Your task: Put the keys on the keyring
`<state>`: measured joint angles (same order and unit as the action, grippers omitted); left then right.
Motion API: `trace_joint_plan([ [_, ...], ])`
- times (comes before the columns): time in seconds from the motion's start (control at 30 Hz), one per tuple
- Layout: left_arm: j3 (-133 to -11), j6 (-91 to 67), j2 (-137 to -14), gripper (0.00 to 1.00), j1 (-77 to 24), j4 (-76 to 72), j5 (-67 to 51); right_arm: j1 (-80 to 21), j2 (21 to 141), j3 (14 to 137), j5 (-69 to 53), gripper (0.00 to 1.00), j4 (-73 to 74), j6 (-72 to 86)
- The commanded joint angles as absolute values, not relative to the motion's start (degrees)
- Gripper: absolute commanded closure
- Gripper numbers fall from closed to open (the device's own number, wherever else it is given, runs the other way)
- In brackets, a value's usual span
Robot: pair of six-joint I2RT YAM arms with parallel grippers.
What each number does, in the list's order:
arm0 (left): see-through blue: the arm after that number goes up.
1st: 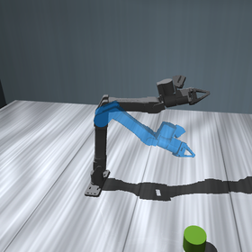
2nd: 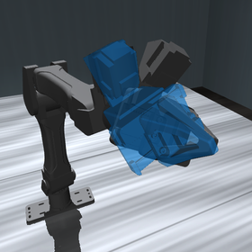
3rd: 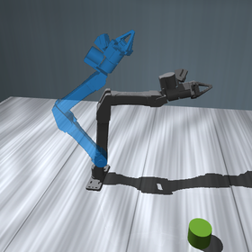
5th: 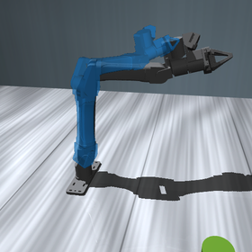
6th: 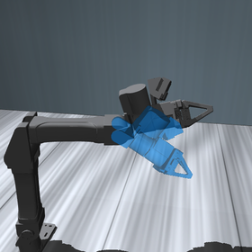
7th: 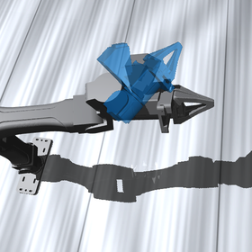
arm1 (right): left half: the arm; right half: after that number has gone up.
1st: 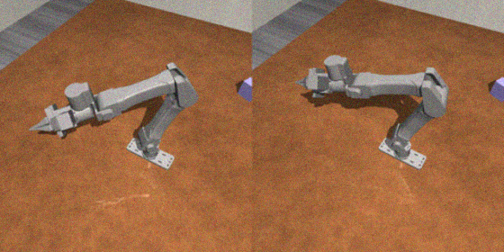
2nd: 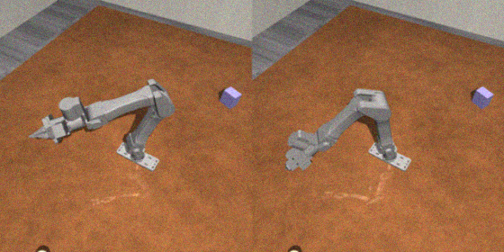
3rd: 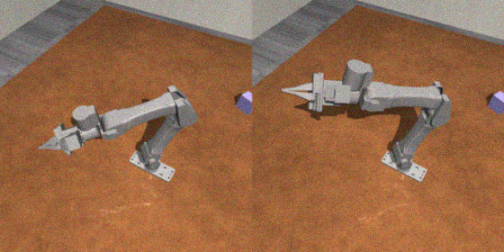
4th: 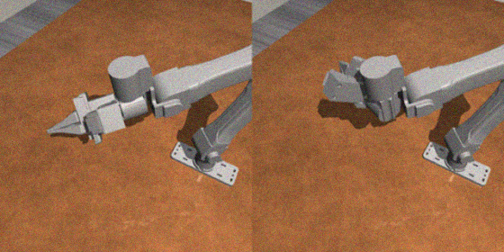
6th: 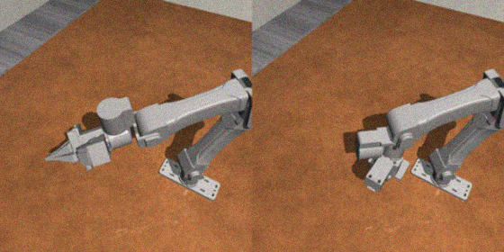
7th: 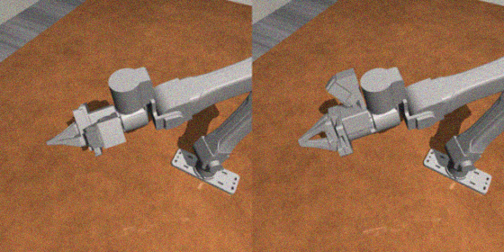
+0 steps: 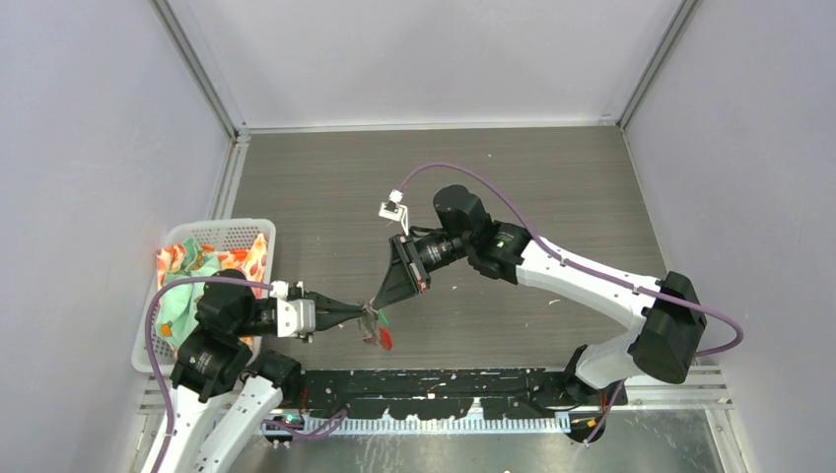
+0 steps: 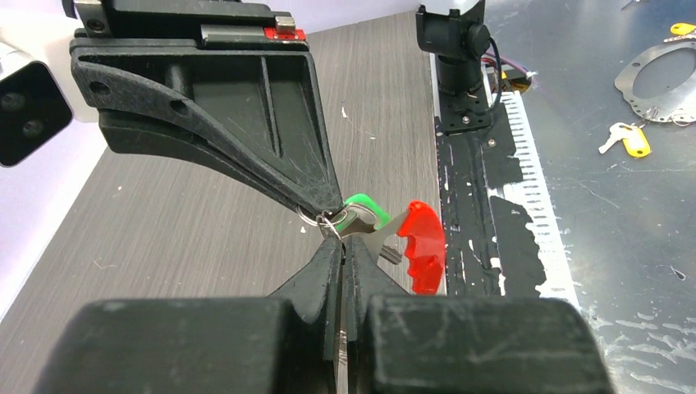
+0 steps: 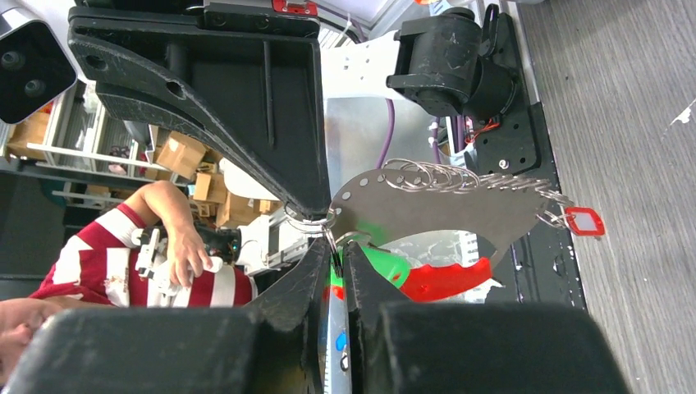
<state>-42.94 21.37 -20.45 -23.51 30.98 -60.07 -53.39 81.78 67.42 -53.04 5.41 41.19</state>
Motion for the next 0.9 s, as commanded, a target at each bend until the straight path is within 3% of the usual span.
trace_joint_plan([
  [0.0, -45.1, 20.2, -19.9, 1.00, -23.7, 26.6, -62.0, -53.1, 80.4, 66.6, -52.0, 0.84, 2.4, 42.9],
  [0.13, -44.9, 19.8, -19.8, 1.00, -23.7, 26.1, -62.0, -53.1, 80.1, 68.5, -51.4, 0.81, 6.3, 40.2],
  [0.17, -44.9, 19.7, -19.8, 1.00, -23.7, 26.2, -62.0, -53.1, 80.0, 69.2, -51.2, 0.75, 7.2, 39.2],
  [0.2, -45.0, 19.8, -19.8, 1.00, -23.7, 26.1, -62.1, -53.1, 80.0, 70.1, -51.1, 0.63, 9.6, 37.8],
  [0.37, -45.3, 19.0, -19.7, 1.00, -23.7, 26.2, -62.8, -52.8, 78.0, 75.8, -46.6, 0.40, 21.3, 28.2],
  [0.4, -45.3, 18.8, -19.6, 1.00, -23.7, 26.2, -63.0, -52.7, 77.7, 77.3, -45.1, 0.31, 24.1, 25.6],
  [0.43, -45.4, 18.6, -19.5, 1.00, -23.7, 26.2, -63.1, -52.7, 77.1, 78.5, -43.7, 0.04, 26.6, 23.3],
  [0.47, -45.4, 18.3, -19.7, 1.00, -23.7, 26.1, -63.3, -52.6, 76.5, 79.6, -42.2, 0.01, 28.5, 21.0],
  [0.87, -46.0, 3.4, -22.6, 1.00, -23.7, 13.6, -64.4, -53.0, 67.2, 78.7, -29.3, 0.00, 21.8, 3.7],
])
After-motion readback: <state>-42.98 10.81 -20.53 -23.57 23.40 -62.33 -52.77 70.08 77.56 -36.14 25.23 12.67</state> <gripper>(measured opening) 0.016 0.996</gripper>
